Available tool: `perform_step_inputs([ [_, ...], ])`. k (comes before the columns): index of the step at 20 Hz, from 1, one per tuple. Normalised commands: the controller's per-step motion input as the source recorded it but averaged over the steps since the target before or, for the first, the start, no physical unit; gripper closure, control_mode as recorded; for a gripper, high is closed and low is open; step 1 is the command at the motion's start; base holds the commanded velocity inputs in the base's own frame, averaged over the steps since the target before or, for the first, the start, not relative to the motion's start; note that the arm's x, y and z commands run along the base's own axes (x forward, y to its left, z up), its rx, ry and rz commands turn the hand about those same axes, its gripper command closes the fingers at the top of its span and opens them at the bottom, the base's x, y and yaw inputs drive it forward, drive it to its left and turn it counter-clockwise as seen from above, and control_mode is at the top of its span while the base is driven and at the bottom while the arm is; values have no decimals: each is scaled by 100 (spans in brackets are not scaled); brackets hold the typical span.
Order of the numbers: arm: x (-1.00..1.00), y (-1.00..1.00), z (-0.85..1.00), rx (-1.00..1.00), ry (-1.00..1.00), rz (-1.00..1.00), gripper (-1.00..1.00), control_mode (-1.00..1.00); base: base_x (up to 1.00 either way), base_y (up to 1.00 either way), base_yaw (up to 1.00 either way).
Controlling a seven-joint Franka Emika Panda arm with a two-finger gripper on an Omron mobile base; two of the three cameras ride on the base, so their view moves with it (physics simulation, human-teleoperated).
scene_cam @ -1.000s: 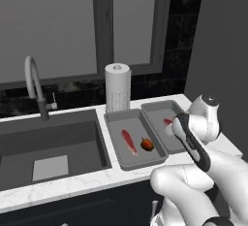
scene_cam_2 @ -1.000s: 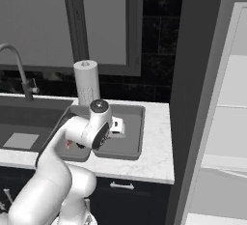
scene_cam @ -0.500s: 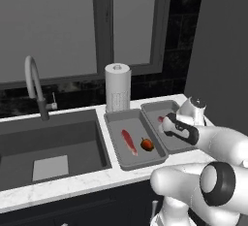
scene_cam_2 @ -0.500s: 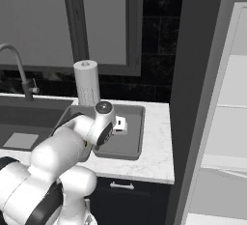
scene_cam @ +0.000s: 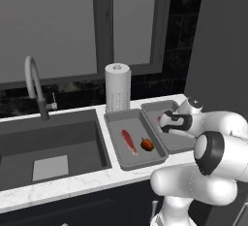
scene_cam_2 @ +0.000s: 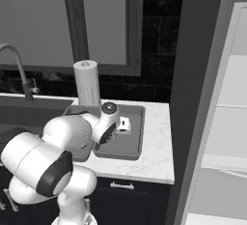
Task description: Place one bell pepper and one steak in each tupperware on the nearby counter, to pack two identical lunches.
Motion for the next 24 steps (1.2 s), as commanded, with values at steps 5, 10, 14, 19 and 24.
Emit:
perform_step_inputs([
  [5,-1,0,9,0,-2,0,-100,-100,0,0,0],
  [10,-6,0,46,0,-2,0,-100,-100,0,0,0],
  [14,-32,0,39,0,0,0,-100,-100,0,0,0],
  [19,-97,0,28,0,0,-1,-100,-100,0,0,0],
  [24,-100,26,21,-2,-4,-2,-100,-100,0,0,0],
])
